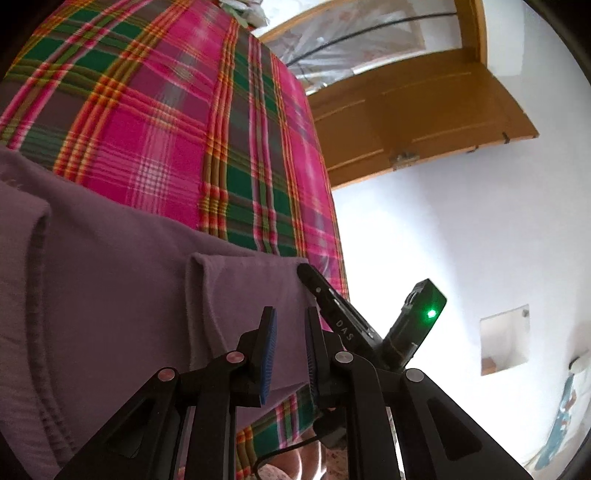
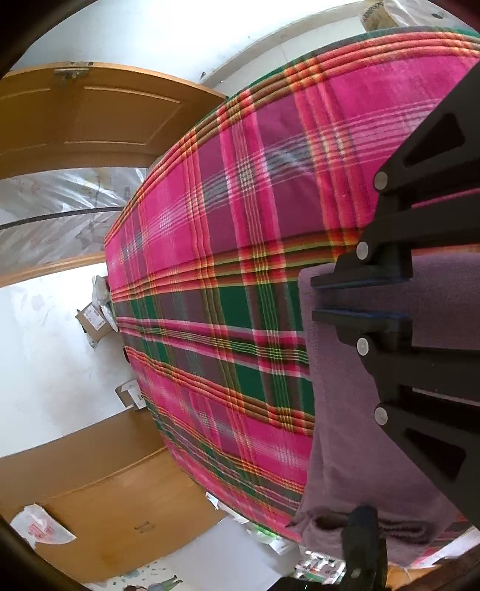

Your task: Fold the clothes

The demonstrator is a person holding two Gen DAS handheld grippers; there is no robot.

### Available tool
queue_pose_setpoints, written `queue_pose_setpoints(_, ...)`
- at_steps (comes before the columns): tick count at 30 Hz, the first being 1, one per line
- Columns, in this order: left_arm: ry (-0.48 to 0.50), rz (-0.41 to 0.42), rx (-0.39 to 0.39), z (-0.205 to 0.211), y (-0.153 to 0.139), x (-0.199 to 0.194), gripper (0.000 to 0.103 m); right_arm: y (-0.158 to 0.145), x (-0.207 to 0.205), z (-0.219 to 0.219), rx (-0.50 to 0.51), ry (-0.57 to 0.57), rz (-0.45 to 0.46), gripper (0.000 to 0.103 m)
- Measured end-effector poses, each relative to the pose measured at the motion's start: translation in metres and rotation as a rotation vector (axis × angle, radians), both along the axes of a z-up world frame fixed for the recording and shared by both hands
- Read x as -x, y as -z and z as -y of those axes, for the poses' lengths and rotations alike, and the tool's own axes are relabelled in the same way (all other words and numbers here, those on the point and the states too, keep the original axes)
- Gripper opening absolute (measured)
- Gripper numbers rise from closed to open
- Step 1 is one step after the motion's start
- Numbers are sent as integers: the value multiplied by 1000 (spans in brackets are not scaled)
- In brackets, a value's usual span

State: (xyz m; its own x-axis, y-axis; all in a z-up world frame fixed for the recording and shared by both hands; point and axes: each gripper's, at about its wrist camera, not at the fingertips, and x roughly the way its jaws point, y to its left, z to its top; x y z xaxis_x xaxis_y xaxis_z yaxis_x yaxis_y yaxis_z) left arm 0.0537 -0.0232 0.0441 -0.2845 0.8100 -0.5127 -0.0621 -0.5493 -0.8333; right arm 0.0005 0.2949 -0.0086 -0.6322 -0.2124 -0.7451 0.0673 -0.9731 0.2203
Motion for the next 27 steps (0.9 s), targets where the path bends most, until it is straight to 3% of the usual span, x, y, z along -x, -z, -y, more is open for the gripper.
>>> queue_pose_setpoints(6, 38, 41, 50, -15, 17, 8, 14, 2, -32, -13, 26, -5, -22, 10)
queue_pose_setpoints(10, 45, 74, 86, -16, 25, 1, 14, 14, -54, -29, 47, 18, -11, 20)
queue_pose_setpoints(14, 56, 102, 110, -12, 33, -13, 14, 17, -70, -46, 120, 50, -18, 21)
queue_pose_setpoints(17, 53, 112, 103, -7, 37, -21, 14, 8, -84, -47, 94, 79, -53, 21)
queue_pose_setpoints(21, 46, 101, 111, 3, 32, -18, 14, -1, -101, -36, 67, 27, -123, 21)
queue_pose_setpoints(27, 40, 98, 114, -8, 41, -24, 14, 16, -109, -26, -27, 19, -90, 21)
